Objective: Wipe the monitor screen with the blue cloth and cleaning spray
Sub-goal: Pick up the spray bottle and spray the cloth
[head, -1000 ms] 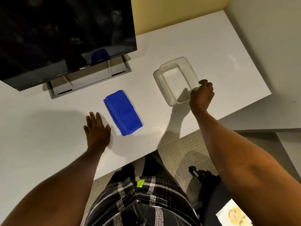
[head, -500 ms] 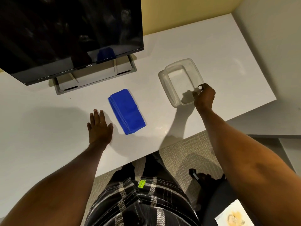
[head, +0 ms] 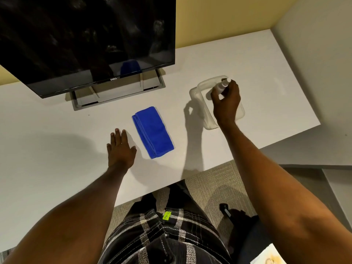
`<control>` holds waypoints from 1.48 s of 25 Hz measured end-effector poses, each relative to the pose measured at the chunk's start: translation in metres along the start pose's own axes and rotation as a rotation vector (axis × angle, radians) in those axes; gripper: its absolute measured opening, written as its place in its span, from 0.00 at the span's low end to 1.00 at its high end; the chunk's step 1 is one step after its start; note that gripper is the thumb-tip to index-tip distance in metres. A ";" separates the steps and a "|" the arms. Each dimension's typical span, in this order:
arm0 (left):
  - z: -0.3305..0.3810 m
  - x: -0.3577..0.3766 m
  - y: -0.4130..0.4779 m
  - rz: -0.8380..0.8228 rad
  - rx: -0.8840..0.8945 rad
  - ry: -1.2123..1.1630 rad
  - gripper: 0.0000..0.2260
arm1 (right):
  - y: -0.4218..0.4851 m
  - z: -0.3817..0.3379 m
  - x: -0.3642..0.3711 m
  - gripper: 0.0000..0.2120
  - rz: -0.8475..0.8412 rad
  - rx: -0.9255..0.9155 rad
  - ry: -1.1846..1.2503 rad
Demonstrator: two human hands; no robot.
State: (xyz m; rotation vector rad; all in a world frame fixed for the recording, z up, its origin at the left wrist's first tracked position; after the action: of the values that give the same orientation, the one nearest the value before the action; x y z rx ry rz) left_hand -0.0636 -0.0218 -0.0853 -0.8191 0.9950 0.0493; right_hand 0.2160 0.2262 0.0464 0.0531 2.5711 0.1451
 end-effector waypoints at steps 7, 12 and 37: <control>-0.010 -0.008 -0.004 -0.017 0.048 0.051 0.37 | -0.049 -0.021 0.057 0.14 -0.257 -0.062 0.036; -0.013 -0.012 -0.007 -0.029 0.062 0.035 0.37 | -0.091 -0.024 0.087 0.16 -0.401 -0.068 0.058; -0.021 -0.008 -0.007 -0.028 0.092 -0.025 0.36 | -0.143 -0.011 0.141 0.26 -0.671 0.057 -0.239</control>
State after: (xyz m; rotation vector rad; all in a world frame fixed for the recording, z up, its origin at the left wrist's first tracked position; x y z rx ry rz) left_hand -0.0807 -0.0380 -0.0812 -0.7460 0.9553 -0.0107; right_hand 0.0902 0.0931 -0.0358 -0.7165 2.2183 -0.1783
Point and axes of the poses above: each hand's wrist, its own y-axis towards the middle knuckle, its own x-axis out of the palm, z = x × y, the point moved 1 cm from there along y, towards the middle knuckle, and after that the axes turned 6 degrees about -z, right-handed, at the moved point
